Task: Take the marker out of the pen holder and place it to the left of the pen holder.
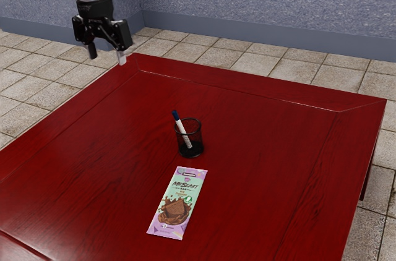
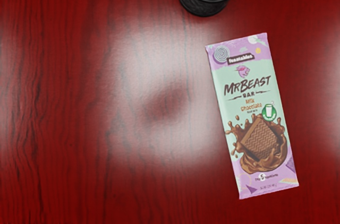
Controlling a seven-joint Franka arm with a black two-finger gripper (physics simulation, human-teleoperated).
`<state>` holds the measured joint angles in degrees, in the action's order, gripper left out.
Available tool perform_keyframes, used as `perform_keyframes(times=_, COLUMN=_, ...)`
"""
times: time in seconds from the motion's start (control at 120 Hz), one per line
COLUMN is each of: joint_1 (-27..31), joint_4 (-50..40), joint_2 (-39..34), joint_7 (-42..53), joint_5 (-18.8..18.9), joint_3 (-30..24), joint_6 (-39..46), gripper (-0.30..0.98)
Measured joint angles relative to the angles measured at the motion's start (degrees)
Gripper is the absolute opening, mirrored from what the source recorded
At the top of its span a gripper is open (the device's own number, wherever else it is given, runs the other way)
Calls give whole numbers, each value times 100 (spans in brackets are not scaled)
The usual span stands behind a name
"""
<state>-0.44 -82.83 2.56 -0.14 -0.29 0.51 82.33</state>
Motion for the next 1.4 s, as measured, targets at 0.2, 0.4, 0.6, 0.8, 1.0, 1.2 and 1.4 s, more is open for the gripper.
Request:
perform_keyframes(times=0.2, joint_1=210, joint_4=-1400, joint_2=-711, joint_7=-13, joint_5=7, joint_3=1, joint_6=326, gripper=69)
perform_keyframes(times=0.4, joint_1=183, joint_4=-3516, joint_2=-1278, joint_7=-31, joint_5=-20, joint_3=-7, joint_6=1452, gripper=69)
perform_keyframes(times=0.6, joint_1=104, joint_4=-3066, joint_2=-185, joint_7=-71, joint_5=-136, joint_3=-7, joint_6=2425, gripper=69)
perform_keyframes(times=0.8, joint_1=-14, joint_4=-2187, joint_2=852, joint_7=-215, joint_5=-181, joint_3=-12, joint_6=3252, gripper=69)
perform_keyframes(times=1.0, joint_1=-300, joint_4=-1447, joint_2=1634, joint_7=-433, joint_5=-355, joint_3=-9, joint_6=3547, gripper=69)
perform_keyframes(times=1.2, joint_1=-105, joint_4=-1371, joint_2=2169, joint_7=-500, joint_5=-372, joint_3=-7, joint_6=4322, gripper=69)
perform_keyframes(times=1.4, joint_1=-10, joint_4=-1103, joint_2=2408, joint_7=-419, joint_5=-491, joint_3=-7, joint_6=4960, gripper=61)
